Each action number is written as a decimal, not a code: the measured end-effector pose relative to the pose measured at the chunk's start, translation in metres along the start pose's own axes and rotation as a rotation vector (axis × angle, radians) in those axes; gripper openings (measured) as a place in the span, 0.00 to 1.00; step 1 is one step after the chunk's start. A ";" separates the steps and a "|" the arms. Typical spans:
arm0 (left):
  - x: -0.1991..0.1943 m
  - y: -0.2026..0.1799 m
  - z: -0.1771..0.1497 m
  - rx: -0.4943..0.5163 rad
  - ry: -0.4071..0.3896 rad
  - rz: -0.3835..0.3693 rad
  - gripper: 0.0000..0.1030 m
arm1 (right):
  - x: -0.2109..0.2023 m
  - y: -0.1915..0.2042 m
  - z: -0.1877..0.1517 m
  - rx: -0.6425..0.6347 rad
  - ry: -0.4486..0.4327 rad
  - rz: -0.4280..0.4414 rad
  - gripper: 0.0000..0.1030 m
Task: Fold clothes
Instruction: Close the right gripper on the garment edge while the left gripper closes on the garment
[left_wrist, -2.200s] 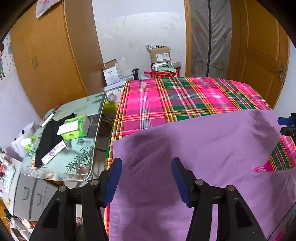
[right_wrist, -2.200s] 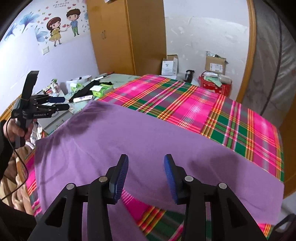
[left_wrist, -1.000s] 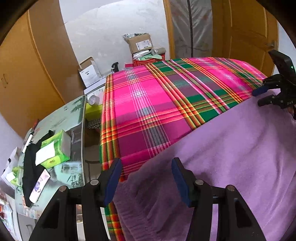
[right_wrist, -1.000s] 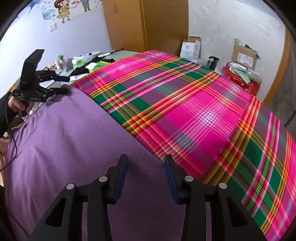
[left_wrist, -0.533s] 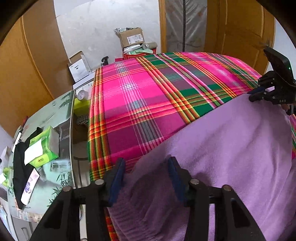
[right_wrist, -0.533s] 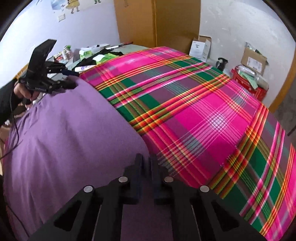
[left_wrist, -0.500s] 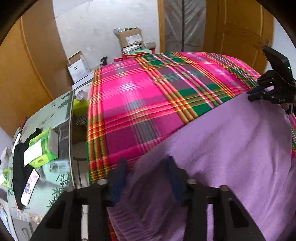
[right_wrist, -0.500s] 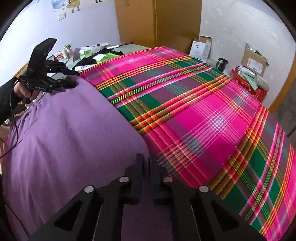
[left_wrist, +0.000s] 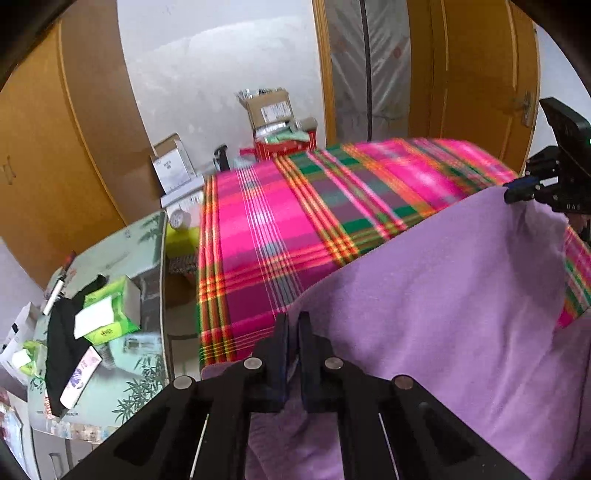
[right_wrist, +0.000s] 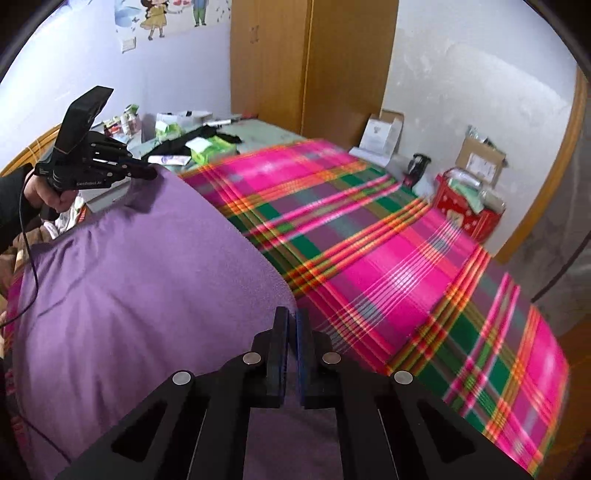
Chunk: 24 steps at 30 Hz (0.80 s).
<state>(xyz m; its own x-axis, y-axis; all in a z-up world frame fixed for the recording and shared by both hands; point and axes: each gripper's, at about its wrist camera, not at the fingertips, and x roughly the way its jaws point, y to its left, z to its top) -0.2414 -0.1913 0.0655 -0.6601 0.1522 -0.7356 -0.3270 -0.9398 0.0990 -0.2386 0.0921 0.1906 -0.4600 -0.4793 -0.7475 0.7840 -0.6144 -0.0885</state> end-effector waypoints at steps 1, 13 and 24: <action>-0.008 -0.001 0.000 -0.006 -0.012 0.001 0.05 | -0.008 0.004 0.000 -0.001 -0.012 -0.007 0.04; -0.099 -0.031 -0.040 -0.063 -0.111 -0.008 0.05 | -0.093 0.070 -0.031 -0.014 -0.114 -0.021 0.04; -0.135 -0.067 -0.120 -0.147 -0.104 -0.034 0.05 | -0.113 0.134 -0.107 0.042 -0.072 0.059 0.04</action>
<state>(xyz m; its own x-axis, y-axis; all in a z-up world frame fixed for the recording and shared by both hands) -0.0494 -0.1855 0.0776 -0.7193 0.2080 -0.6628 -0.2531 -0.9670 -0.0288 -0.0368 0.1312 0.1926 -0.4437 -0.5579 -0.7014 0.7929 -0.6092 -0.0170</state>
